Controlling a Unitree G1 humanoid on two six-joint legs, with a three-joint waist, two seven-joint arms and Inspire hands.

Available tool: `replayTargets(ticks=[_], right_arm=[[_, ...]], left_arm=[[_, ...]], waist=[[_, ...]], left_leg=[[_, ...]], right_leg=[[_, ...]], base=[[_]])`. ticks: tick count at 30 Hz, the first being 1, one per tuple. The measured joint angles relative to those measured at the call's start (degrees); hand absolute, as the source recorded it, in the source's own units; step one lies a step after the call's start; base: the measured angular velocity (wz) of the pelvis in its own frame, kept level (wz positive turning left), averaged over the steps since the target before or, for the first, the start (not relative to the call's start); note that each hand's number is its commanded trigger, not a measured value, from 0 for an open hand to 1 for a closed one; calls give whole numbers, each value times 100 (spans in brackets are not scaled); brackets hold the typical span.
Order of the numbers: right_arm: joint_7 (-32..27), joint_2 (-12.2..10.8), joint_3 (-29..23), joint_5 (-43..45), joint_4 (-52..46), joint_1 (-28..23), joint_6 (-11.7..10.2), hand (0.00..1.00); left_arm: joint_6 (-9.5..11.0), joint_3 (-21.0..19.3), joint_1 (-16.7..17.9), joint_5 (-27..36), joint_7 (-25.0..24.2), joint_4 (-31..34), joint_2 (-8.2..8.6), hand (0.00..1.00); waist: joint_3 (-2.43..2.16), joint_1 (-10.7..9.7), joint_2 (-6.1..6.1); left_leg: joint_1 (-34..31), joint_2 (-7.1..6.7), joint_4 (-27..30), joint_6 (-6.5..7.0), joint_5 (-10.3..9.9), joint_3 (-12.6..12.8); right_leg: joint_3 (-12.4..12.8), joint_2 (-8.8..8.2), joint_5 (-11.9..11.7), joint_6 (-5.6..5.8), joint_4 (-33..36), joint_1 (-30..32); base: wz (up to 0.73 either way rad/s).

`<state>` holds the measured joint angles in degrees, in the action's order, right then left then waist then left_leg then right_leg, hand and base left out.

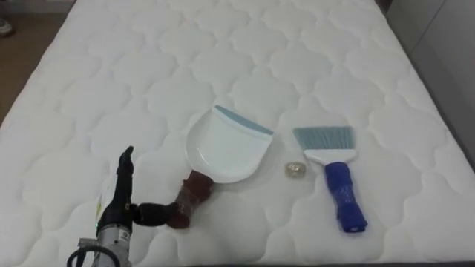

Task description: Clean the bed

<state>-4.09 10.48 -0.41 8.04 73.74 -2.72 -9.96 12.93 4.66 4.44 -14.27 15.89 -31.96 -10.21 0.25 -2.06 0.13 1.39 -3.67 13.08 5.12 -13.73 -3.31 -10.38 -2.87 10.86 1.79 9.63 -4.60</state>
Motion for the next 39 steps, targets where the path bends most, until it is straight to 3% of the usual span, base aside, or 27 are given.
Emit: replayTargets(ticks=[13, 27, 33, 39], right_arm=[[59, 50, 205, -362, 24, 5, 79, 0], [172, 41, 383, -979, 165, 156, 317, 0], [43, 43, 381, -963, 277, 338, 377, 0], [-261, 43, 391, -981, 329, 502, 314, 0]], left_arm=[[-4, 137, -266, -15, -33, 37, -7, 0], [-100, 337, -319, 28, -191, -241, 4, 0], [-169, 354, -560, 80, -169, -612, 29, 0], [-144, 467, -1148, 118, 147, -1327, 50, 0]], waist=[[0, -220, 8], [29, -242, -39], [39, -261, -81], [67, -271, -73]], left_leg=[[-188, 11, 54, -3, 1, 65], [-284, 29, 47, -5, 4, 191], [-566, 42, 117, -14, 11, 250], [-673, 75, 146, -14, 12, 243]], right_leg=[[-45, -7, -1, -2, -5, 172], [-50, -9, -1, -2, 9, 293], [-56, -10, -9, -14, 50, 564], [-42, 9, -9, -14, 122, 722]], base=[[1], [-1], [0], [-4]])
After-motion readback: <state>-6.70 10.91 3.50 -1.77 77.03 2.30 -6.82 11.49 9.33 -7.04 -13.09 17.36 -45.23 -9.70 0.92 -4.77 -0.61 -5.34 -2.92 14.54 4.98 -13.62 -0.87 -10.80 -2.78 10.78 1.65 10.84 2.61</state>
